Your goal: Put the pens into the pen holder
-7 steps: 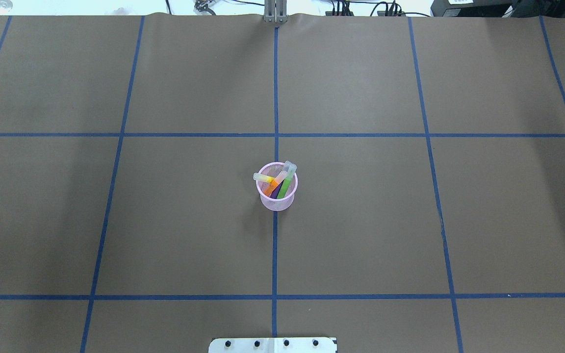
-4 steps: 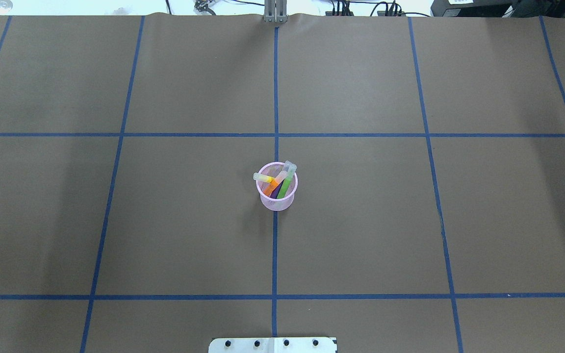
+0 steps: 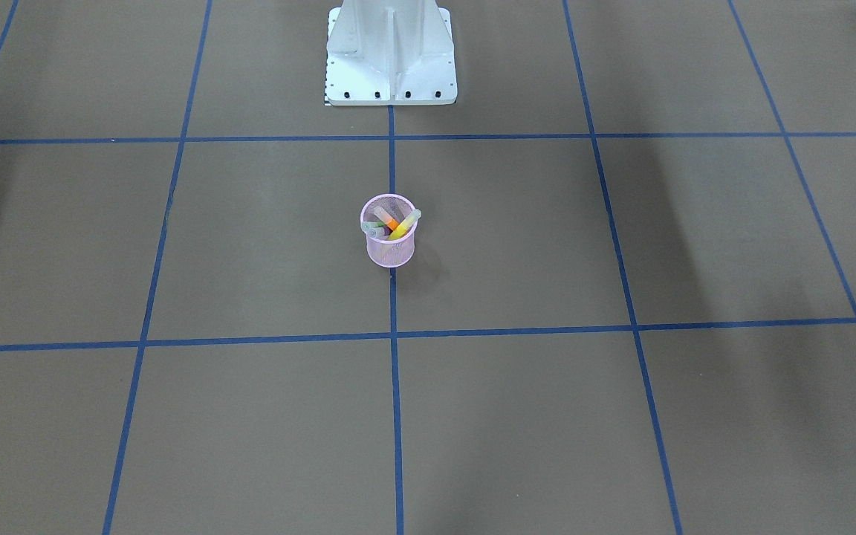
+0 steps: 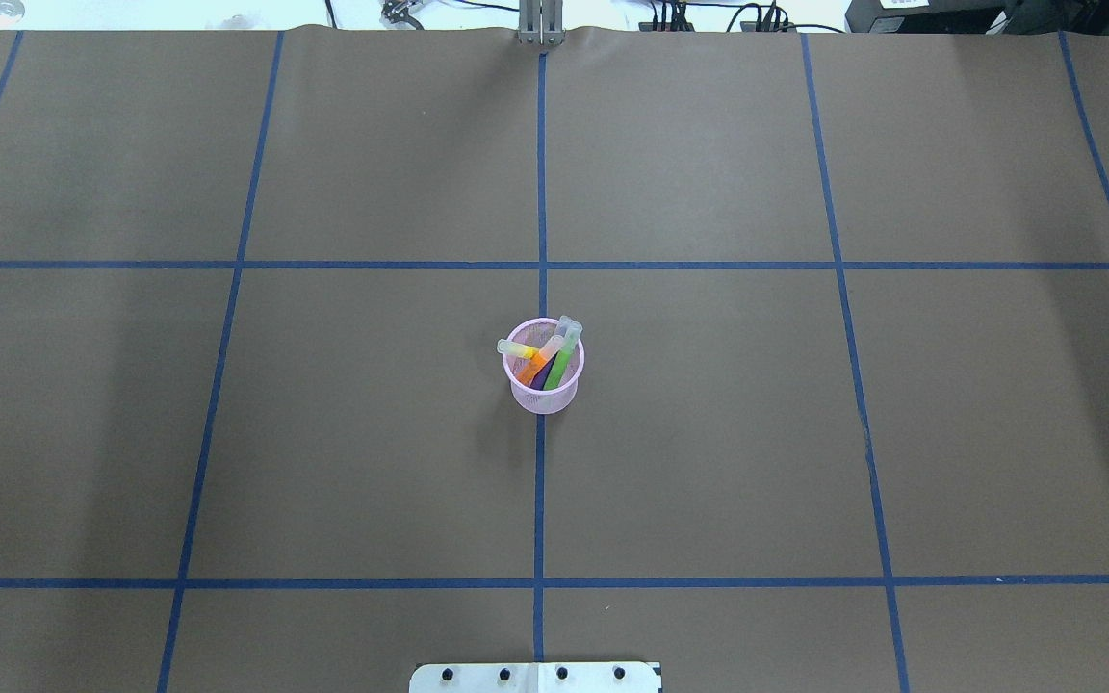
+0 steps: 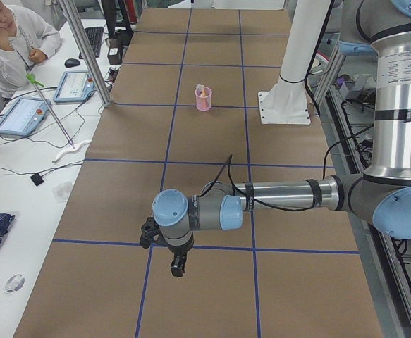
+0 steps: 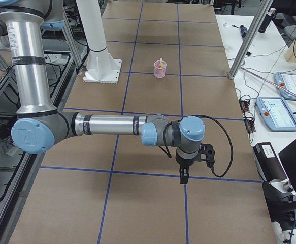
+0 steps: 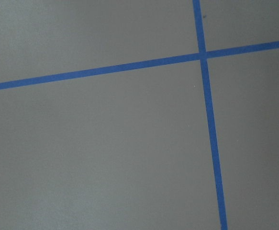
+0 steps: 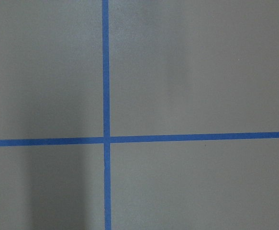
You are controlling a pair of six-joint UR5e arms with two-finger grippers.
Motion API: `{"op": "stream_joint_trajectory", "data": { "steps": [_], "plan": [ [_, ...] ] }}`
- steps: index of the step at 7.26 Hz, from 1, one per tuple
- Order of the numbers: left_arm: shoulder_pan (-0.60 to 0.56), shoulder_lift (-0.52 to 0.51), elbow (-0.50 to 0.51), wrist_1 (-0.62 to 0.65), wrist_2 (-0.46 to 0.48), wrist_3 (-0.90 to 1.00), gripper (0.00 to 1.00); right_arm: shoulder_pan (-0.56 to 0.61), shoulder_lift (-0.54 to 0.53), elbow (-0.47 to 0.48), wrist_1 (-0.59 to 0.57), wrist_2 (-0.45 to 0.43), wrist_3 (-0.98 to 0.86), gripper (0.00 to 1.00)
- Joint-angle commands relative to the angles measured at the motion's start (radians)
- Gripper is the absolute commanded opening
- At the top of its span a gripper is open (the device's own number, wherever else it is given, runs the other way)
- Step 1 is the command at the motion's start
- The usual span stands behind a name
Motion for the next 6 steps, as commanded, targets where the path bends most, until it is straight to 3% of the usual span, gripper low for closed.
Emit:
{"op": "stream_joint_trajectory", "data": {
  "steps": [1,6],
  "plan": [
    [-0.002,0.007,-0.007,0.002,-0.002,-0.001,1.00,0.000,0.000,0.001,0.000,0.001,0.000,1.00],
    [-0.002,0.018,-0.024,0.002,-0.006,0.000,1.00,0.000,-0.005,0.009,0.000,0.002,0.000,1.00]
  ]
}}
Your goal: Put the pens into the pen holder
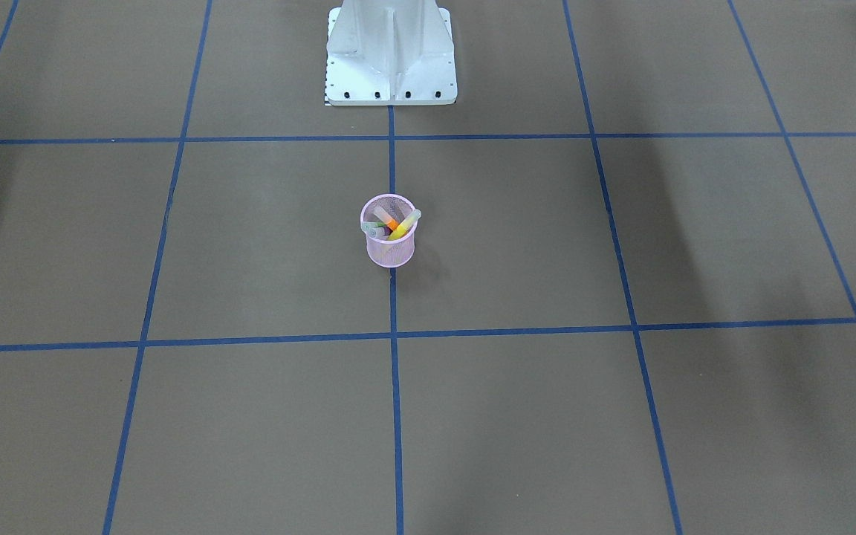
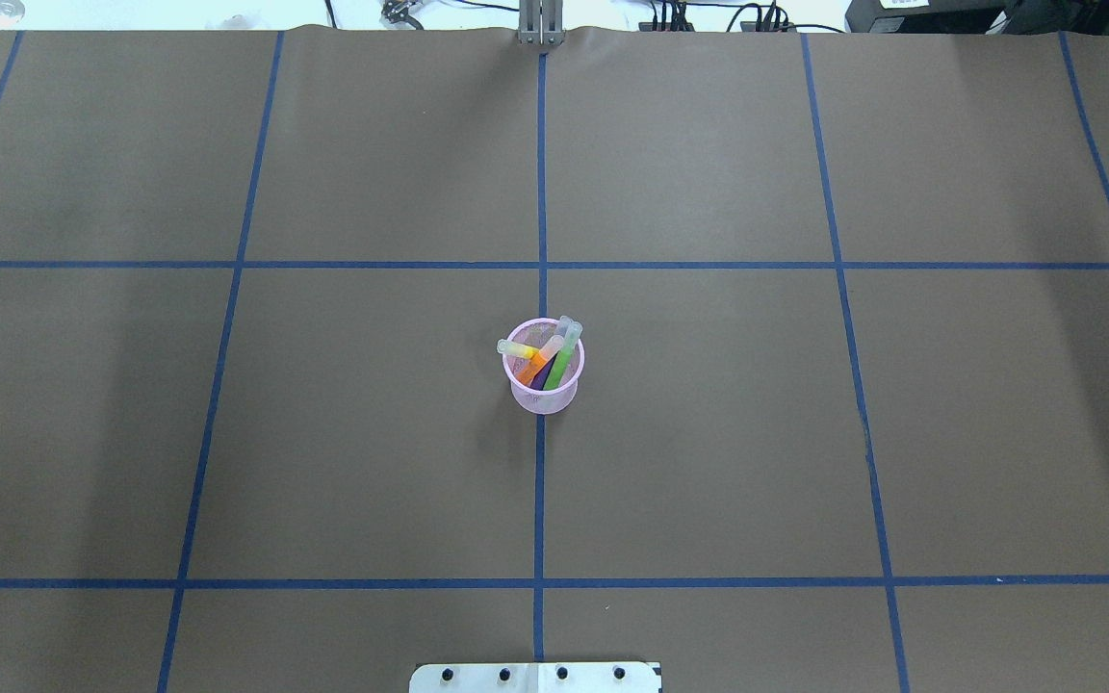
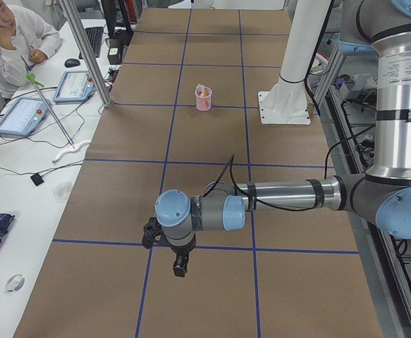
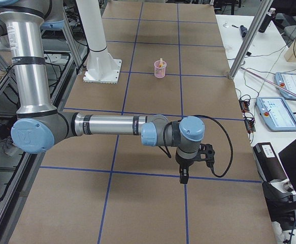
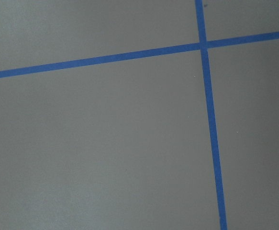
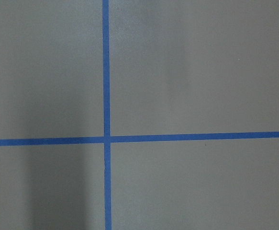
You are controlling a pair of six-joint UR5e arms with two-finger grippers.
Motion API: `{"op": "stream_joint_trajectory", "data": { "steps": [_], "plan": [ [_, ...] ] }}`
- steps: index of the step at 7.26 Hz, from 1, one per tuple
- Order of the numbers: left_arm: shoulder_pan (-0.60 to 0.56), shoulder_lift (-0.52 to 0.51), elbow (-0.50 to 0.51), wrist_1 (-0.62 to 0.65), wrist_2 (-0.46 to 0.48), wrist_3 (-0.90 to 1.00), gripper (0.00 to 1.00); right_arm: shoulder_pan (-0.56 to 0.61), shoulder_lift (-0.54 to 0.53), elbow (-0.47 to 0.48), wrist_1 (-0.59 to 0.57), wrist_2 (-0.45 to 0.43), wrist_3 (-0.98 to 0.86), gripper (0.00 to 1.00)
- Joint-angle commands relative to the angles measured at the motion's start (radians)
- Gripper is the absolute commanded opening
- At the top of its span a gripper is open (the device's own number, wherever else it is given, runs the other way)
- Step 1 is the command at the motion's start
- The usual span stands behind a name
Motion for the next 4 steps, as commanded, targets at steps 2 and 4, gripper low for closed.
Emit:
{"op": "stream_joint_trajectory", "data": {
  "steps": [2,4],
  "plan": [
    [0.001,0.056,-0.064,-0.001,-0.001,-0.002,1.00,0.000,-0.003,0.010,0.000,0.001,0.002,1.00],
    [0.001,0.057,-0.062,0.000,-0.001,0.000,1.00,0.000,-0.003,0.010,0.000,0.003,0.000,1.00]
  ]
}}
